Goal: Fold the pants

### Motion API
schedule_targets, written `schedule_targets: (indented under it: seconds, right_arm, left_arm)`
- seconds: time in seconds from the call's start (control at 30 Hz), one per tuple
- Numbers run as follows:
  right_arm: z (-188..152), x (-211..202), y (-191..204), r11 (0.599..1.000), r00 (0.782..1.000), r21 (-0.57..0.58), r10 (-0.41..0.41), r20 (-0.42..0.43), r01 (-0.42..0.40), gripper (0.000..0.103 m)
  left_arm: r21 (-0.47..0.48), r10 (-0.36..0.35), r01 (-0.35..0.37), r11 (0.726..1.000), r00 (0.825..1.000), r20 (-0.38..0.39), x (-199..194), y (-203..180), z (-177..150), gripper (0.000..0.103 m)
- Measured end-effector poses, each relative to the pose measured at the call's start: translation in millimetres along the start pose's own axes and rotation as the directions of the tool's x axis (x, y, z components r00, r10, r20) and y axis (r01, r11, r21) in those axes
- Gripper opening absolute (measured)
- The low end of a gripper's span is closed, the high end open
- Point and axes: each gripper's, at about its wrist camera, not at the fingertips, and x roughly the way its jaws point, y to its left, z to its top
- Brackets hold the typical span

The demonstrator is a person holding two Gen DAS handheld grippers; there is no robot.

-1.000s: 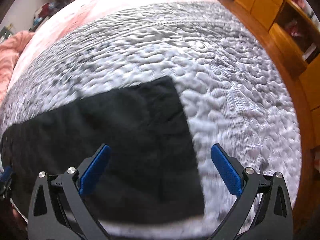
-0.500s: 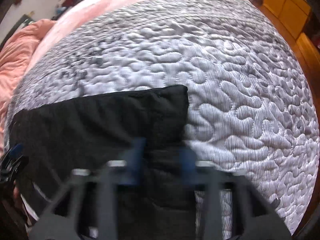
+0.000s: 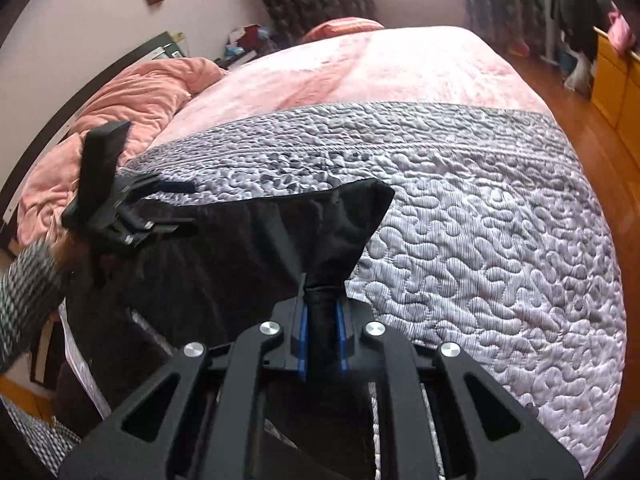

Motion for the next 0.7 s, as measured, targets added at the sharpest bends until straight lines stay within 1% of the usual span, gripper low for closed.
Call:
schedule_targets:
  seconds: [0.03, 0.07, 0.13, 0.2, 0.27, 0.3, 0.33, 0.4, 0.43, 0.47, 0.5, 0.53, 0.57, 0.6, 0.63, 0.7]
  right_arm:
    - [0.5, -1.0, 0.7, 1.0, 1.0, -0.005, 0.002, 0.001, -0.002, 0.01]
    - [-0.6, -2.5, 1.4, 1.0, 1.0, -0.016, 0.007, 0.001, -0.007, 0.01]
    - [-3.7, -5.4, 4.0, 0.999, 1.0, -0.033, 0.013, 0.003, -0.012, 0.01]
    - [-4.7, -8.0, 5.3, 0.999, 1.0, -0.044, 0.015, 0.011, -0.015, 0.009]
    - [-4.9, -8.1, 6.1, 0.998, 1.0, -0.055, 0.019, 0.016, -0.018, 0.01]
    - [-5.1, -8.8, 6.5, 0.998, 1.0, -0.062, 0.022, 0.019, -0.021, 0.009]
    - [-5.3, -7.9, 6.2, 0.998, 1.0, -0.065, 0.023, 0.019, -0.022, 0.009]
    - [-5.7, -8.3, 6.1, 0.997, 1.0, -0.069, 0.024, 0.021, -0.022, 0.009]
    - [-6.1, -9.8, 7.8, 0.997, 1.0, -0.072, 0.021, 0.022, -0.02, 0.009]
    - [-6.4, -9.8, 7.9, 0.997, 1.0, -0.074, 0.018, 0.022, -0.017, 0.009]
    - [-6.6, -9.6, 7.5, 0.997, 1.0, -0.072, 0.017, 0.022, -0.016, 0.009]
    - [-6.6, -10.1, 8.0, 0.997, 1.0, -0.072, 0.014, 0.025, -0.012, 0.009]
    - [-6.6, -10.9, 8.6, 0.997, 1.0, -0.072, 0.012, 0.028, -0.01, 0.009]
    - [-6.3, -12.2, 9.1, 0.997, 0.999, -0.071, 0.01, 0.034, -0.007, 0.009]
    - [-5.8, -13.5, 8.8, 0.998, 0.999, -0.067, 0.008, 0.042, -0.005, 0.009]
    - [-4.9, -14.3, 7.3, 0.998, 0.999, -0.057, 0.013, 0.052, -0.01, 0.009]
  left_arm:
    - [0.016, -0.058, 0.059, 0.998, 0.998, -0.023, 4.6, 1.8, 5.6, 0.099]
    - [0.027, -0.089, 0.09, 0.996, 0.995, -0.045, 9.2, 3.0, 9.3, 0.099]
    - [0.057, -0.102, 0.107, 0.993, 0.992, -0.077, 16.1, 5.1, 13.0, 0.099]
    - [0.085, -0.137, 0.147, 0.985, 0.984, -0.11, 23.5, 5.4, 18.1, 0.099]
    - [0.076, -0.201, 0.214, 0.974, 0.967, -0.156, 30.6, 9.7, 18.6, 0.099]
    - [0.064, -0.234, 0.248, 0.967, 0.956, -0.179, 32.8, 10.6, 18.3, 0.099]
    - [0.043, -0.274, 0.288, 0.957, 0.94, -0.204, 36.5, 13.6, 17.7, 0.099]
    - [0.018, -0.321, 0.333, 0.943, 0.921, -0.221, 39.1, 16.7, 15.1, 0.099]
    - [0.0, -0.353, 0.363, 0.932, 0.906, -0.234, 40.8, 18.9, 14.6, 0.099]
    - [-0.013, -0.37, 0.378, 0.926, 0.898, -0.239, 42.4, 21.7, 13.0, 0.099]
    - [-0.036, -0.397, 0.402, 0.915, 0.884, -0.248, 44.4, 25.1, 11.6, 0.099]
    - [-0.049, -0.411, 0.413, 0.91, 0.877, -0.248, 45.0, 26.5, 10.7, 0.095]
    - [-0.059, -0.419, 0.418, 0.906, 0.874, -0.245, 44.8, 28.0, 9.0, 0.09]
    - [-0.067, -0.422, 0.419, 0.905, 0.873, -0.245, 44.9, 29.9, 6.7, 0.069]
    - [-0.073, -0.424, 0.419, 0.905, 0.873, -0.242, 45.2, 32.0, 5.2, 0.038]
    - [-0.075, -0.413, 0.407, 0.91, 0.881, -0.229, 47.4, 32.8, 0.4, 0.026]
